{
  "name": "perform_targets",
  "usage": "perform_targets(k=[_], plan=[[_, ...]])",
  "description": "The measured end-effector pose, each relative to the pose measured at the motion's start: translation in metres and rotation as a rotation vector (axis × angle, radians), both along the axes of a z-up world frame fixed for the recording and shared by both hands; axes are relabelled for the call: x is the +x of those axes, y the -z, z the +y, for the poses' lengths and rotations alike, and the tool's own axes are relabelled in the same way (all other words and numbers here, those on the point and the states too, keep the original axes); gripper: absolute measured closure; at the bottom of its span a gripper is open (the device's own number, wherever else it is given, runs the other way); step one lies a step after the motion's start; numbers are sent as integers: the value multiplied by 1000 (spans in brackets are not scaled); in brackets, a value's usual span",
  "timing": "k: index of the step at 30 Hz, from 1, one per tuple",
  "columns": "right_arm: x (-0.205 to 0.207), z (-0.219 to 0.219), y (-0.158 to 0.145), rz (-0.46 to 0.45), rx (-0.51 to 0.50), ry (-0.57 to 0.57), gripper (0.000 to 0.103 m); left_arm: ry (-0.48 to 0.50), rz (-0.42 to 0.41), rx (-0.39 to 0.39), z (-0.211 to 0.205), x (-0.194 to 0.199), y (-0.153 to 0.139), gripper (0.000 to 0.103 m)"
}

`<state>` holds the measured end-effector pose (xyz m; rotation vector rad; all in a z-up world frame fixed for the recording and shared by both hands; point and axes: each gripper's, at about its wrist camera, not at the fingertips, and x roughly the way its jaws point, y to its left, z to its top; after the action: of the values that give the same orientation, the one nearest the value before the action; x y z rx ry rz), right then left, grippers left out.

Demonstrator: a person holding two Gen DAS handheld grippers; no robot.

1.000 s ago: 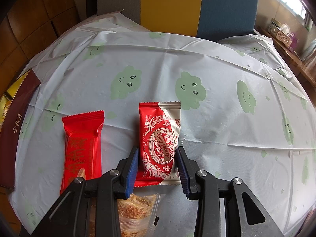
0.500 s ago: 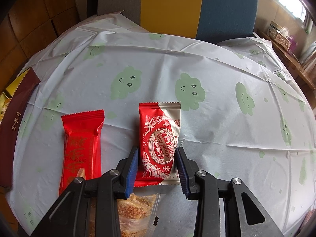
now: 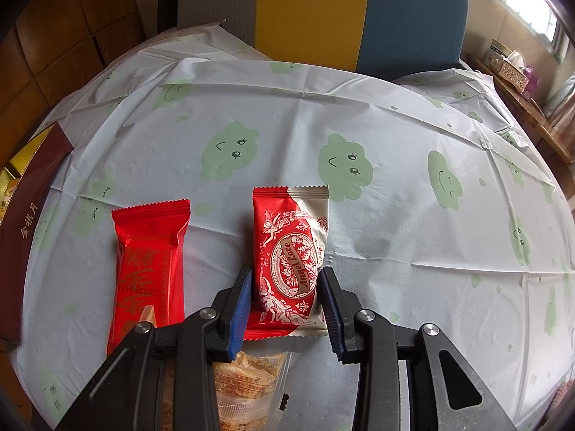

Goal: Organize snacks
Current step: 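Carry the red-and-white packet into the gold tray and open the right gripper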

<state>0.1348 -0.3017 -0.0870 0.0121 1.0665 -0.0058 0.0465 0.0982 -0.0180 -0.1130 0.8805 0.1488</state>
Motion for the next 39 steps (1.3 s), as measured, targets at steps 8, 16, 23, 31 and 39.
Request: perform_targets(k=[8,16,23,31,39], plan=[[0,0,0,-1,0,-1,67,12,-1,-4,-2,-3,1,72],[-2,-2,0,-10,0,0,67,13,-1,-12,1,-7,1,72],[-3,1,-1,-12,-11,1,67,20,5,-9,-1,-9,4,72],[-3,3,-1,-14,-18,4,68,23,5,-12,0,-11,5,72],[-4,2,-9,-15,-13,6,72,-7,-8,-26,13,-14,3,72]])
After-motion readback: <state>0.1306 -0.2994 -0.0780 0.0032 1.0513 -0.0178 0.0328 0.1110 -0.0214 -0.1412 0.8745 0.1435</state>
